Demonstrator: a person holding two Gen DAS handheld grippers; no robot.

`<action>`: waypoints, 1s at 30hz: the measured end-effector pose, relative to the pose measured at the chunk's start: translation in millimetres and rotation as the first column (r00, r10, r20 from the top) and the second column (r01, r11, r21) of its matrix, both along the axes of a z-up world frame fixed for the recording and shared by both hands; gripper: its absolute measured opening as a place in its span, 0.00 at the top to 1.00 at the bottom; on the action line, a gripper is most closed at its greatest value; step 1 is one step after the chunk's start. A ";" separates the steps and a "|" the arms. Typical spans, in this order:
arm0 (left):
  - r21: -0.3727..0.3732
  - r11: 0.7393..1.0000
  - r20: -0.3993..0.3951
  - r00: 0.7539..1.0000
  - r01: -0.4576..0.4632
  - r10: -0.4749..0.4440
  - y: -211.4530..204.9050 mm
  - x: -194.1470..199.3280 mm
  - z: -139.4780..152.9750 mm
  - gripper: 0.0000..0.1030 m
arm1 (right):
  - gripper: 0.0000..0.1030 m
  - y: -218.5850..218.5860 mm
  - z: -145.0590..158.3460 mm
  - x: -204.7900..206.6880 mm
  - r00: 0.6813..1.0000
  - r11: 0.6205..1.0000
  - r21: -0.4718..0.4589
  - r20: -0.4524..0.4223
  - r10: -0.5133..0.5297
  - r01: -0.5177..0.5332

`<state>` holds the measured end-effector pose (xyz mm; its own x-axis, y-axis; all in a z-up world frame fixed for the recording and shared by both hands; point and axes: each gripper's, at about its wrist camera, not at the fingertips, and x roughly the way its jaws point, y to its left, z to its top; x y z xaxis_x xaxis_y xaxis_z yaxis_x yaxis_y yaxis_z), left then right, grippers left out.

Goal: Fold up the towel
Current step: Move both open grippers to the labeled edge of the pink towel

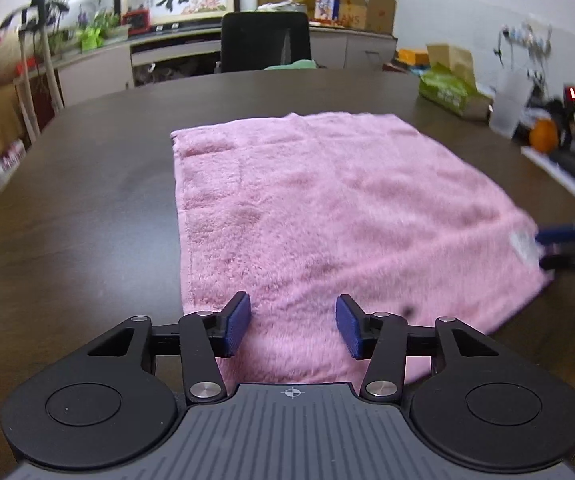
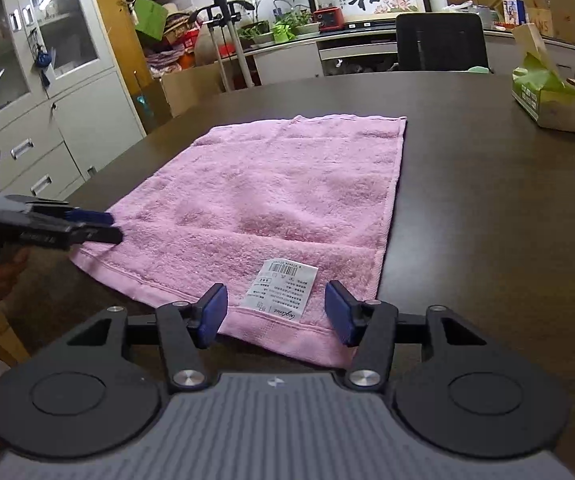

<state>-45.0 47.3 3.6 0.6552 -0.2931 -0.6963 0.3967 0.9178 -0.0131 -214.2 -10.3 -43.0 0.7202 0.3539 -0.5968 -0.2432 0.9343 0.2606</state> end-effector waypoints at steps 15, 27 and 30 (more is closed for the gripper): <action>-0.110 0.992 0.126 0.991 0.053 -0.039 37.8 -41.1 27.2 0.30 | 0.29 1.4 9.1 -39.4 0.995 0.995 -0.093 0.097 0.029 -0.020; -0.064 0.994 0.127 0.989 0.085 -0.077 21.1 -60.6 1.3 0.26 | 0.29 -5.1 -4.5 -31.4 0.996 0.993 -0.113 0.084 -0.028 0.037; -0.065 0.995 0.131 0.989 0.076 -0.067 19.0 -59.2 0.2 0.27 | 0.29 -3.9 -7.0 -31.0 0.995 0.992 -0.124 0.093 -0.025 0.036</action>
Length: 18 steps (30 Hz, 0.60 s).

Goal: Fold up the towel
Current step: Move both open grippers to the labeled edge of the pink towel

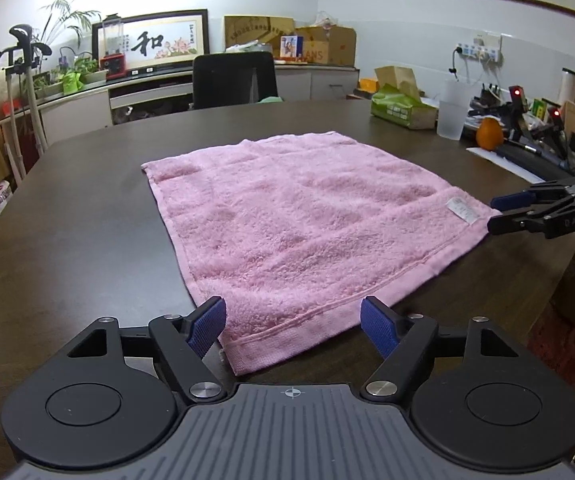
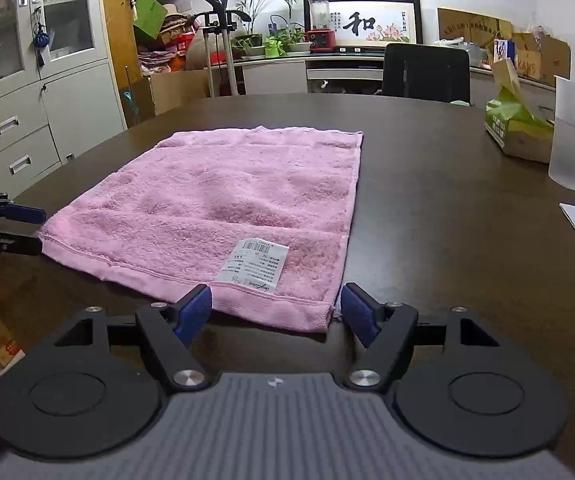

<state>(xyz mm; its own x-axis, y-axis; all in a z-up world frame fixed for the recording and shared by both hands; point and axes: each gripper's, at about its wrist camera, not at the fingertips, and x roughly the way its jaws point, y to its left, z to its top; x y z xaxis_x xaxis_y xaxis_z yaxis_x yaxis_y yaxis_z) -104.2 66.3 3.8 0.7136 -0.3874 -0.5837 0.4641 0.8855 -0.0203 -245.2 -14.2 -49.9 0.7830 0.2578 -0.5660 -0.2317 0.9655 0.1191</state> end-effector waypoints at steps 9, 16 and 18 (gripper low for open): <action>0.016 1.000 -0.002 1.000 -0.024 0.024 0.8 -1.5 -4.8 0.28 | 0.29 6.0 -2.0 0.4 1.000 0.999 -0.049 0.012 -0.003 0.003; 0.034 0.998 -0.004 0.998 -0.057 0.057 2.6 -0.6 -11.2 0.28 | 0.29 7.8 -3.6 0.7 1.000 0.999 -0.053 0.024 -0.007 0.008; 0.033 0.998 -0.003 0.998 -0.057 0.057 2.4 -0.9 -11.3 0.28 | 0.29 9.5 -4.0 -0.4 1.000 0.998 -0.061 0.028 -0.008 0.010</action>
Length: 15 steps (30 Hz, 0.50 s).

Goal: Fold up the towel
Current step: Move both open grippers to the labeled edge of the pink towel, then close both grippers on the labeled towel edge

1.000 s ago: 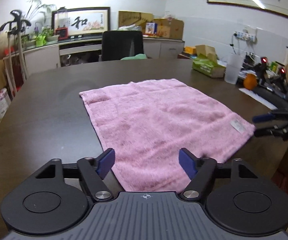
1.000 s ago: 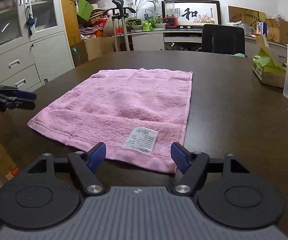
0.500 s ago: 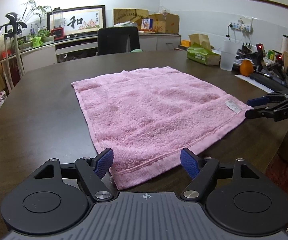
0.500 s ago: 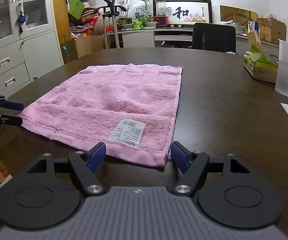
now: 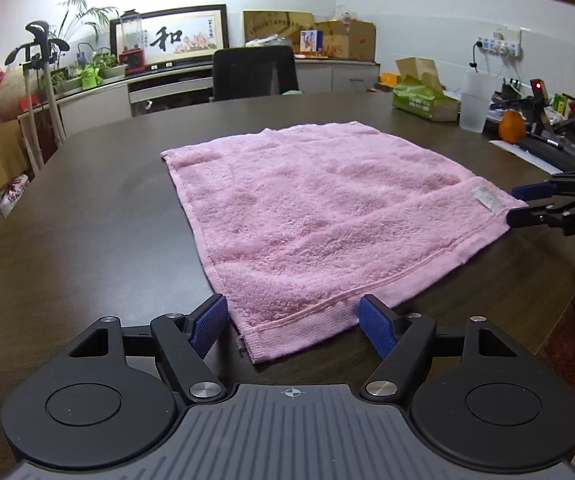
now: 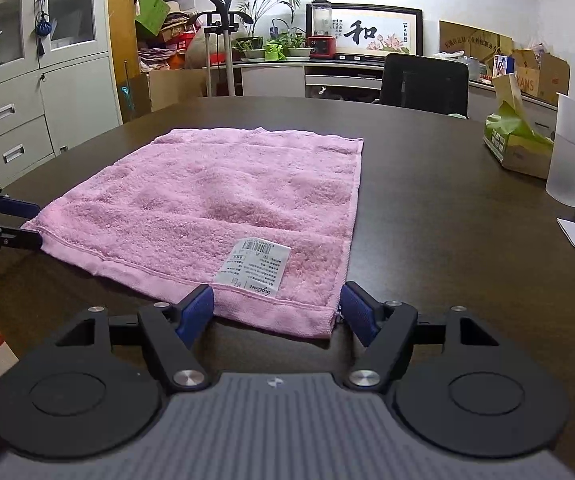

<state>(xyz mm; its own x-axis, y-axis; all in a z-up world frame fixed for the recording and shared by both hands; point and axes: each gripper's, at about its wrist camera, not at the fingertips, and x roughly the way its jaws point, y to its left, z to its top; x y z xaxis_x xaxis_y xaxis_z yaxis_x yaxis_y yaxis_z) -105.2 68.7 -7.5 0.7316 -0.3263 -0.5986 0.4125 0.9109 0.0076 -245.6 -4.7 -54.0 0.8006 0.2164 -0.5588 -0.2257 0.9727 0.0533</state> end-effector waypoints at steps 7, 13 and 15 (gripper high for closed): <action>0.000 1.000 0.009 1.000 0.001 -0.001 -0.3 -2.0 -0.2 0.35 | 0.37 -0.9 -0.3 -2.0 1.000 1.000 0.002 0.012 -0.014 0.014; 0.000 1.000 0.013 1.000 0.011 -0.011 -3.2 -2.9 2.4 0.64 | 0.57 1.2 0.0 -5.1 1.000 1.000 -0.014 0.025 -0.013 0.013; 0.002 1.000 0.014 1.000 0.018 -0.018 -5.2 -3.6 2.8 0.70 | 0.61 3.5 0.3 -6.8 1.000 1.000 -0.017 0.027 -0.011 0.011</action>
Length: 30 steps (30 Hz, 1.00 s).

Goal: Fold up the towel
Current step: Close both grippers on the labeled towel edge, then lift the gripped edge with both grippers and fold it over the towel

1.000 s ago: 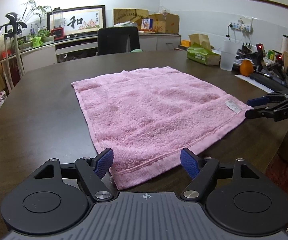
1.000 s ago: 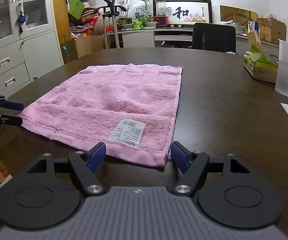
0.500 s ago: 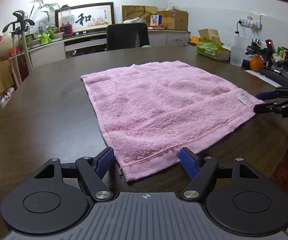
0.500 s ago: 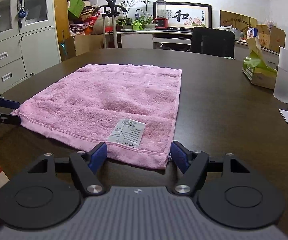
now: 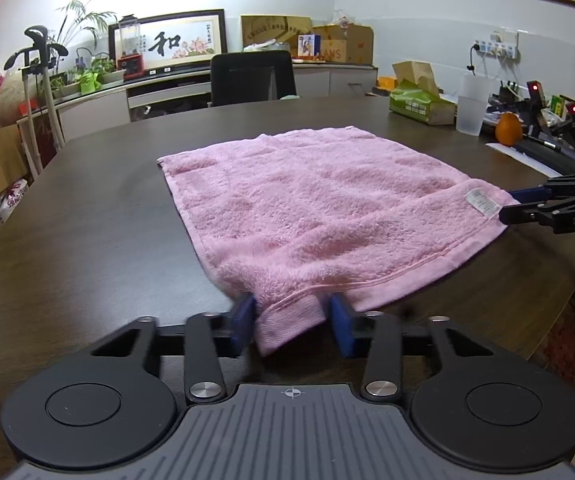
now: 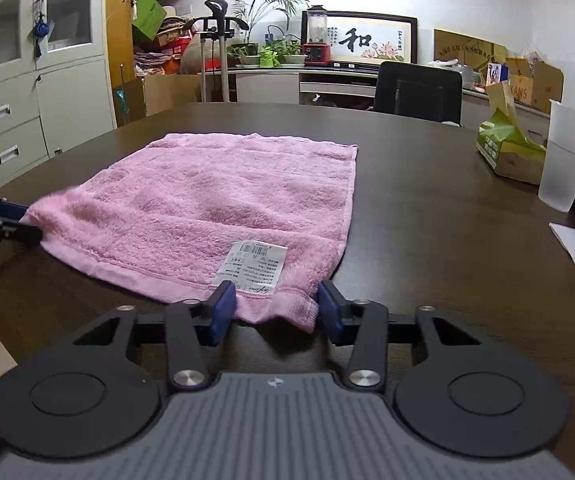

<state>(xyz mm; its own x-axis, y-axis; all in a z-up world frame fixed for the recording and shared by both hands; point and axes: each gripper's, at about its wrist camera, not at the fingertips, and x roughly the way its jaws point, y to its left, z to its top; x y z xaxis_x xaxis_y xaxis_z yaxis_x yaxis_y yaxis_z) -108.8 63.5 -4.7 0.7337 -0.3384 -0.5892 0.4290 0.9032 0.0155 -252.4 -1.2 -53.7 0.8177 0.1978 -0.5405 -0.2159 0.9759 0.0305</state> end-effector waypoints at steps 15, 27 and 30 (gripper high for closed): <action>-0.075 0.996 -0.021 0.999 -0.042 0.041 -0.2 3.1 3.5 0.96 | 0.91 -7.5 0.1 -8.8 0.999 0.991 0.130 0.028 -0.041 0.037; -0.192 0.980 0.039 0.998 -0.045 0.054 12.4 -6.1 17.9 0.96 | 0.92 -8.2 14.0 -29.0 0.989 0.976 0.210 0.123 -0.085 0.058; -0.202 0.978 0.038 0.998 -0.040 0.048 14.8 -4.7 19.0 0.96 | 0.92 -10.0 15.1 -30.2 0.985 0.970 0.233 0.138 -0.105 0.071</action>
